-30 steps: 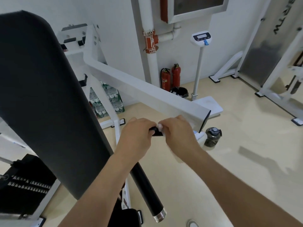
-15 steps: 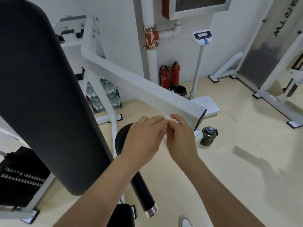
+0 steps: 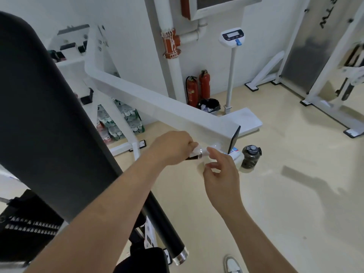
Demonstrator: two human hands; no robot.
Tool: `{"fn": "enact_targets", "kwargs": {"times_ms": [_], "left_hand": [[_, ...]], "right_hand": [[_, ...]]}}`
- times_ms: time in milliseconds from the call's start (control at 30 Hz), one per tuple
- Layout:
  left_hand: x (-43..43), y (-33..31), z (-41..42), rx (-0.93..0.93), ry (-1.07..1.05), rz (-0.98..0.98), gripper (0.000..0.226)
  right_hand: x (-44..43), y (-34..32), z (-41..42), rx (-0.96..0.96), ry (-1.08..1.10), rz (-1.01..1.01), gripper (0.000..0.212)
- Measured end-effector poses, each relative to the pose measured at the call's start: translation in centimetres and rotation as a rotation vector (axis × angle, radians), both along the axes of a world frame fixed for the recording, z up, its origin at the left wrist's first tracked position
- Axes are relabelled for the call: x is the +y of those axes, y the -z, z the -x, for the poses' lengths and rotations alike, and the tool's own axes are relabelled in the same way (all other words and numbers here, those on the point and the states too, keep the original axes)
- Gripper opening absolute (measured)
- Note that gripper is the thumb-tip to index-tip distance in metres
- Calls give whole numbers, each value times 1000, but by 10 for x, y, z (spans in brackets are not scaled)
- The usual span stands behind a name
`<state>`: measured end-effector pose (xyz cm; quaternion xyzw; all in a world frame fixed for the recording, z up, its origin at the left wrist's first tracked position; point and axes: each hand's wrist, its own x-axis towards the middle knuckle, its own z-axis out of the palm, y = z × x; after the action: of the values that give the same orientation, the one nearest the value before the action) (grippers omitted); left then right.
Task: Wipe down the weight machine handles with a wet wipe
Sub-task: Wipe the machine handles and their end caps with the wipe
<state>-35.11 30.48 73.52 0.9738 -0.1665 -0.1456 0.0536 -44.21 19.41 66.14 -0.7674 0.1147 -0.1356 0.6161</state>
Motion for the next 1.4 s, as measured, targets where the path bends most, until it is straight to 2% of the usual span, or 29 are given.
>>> {"fn": "enact_targets", "kwargs": {"times_ms": [67, 167, 233, 333, 433, 533, 633, 700, 800, 933, 1033, 1100, 1233, 1333, 1400], "left_hand": [[1, 0, 2, -54, 63, -41, 43], [12, 16, 28, -482, 231, -146, 25], [24, 32, 46, -686, 285, -67, 28], [31, 42, 47, -787, 295, -66, 30], [12, 36, 38, -690, 254, -178, 22], [-5, 33, 34, -591, 204, -199, 18], [-1, 31, 36, -566, 195, -159, 28], [4, 26, 37, -526, 183, -210, 33], [3, 11, 32, -379, 146, -302, 39], [-15, -5, 12, -161, 154, -419, 26], [-17, -5, 6, 30, 52, -336, 25], [-15, 0, 11, -2, 6, -301, 26], [-11, 2, 19, -157, -28, -339, 25], [-2, -7, 20, -74, -9, -386, 20], [9, -13, 20, 51, -21, -300, 26]], "right_hand": [[-2, -2, 0, 17, -18, -29, 48], [-4, -3, 0, 19, -33, -56, 48], [-2, -4, 1, 9, -48, -57, 46], [5, -1, 4, -23, -62, -39, 46], [9, 2, 4, 2, -73, -40, 48], [6, 6, 1, 10, -82, -51, 51], [5, 8, -4, 9, -97, -67, 51], [8, 8, -4, 4, -99, -63, 48], [12, 9, -1, -34, -37, -70, 41], [11, 14, 5, -16, -7, -108, 42], [10, 16, 12, 25, -29, -132, 42], [12, 13, 17, -31, -32, -49, 39], [11, 4, 8, -197, -83, 272, 41], [10, 5, -11, -207, -90, 511, 34], [11, 7, -18, -251, -25, 586, 23]]}}
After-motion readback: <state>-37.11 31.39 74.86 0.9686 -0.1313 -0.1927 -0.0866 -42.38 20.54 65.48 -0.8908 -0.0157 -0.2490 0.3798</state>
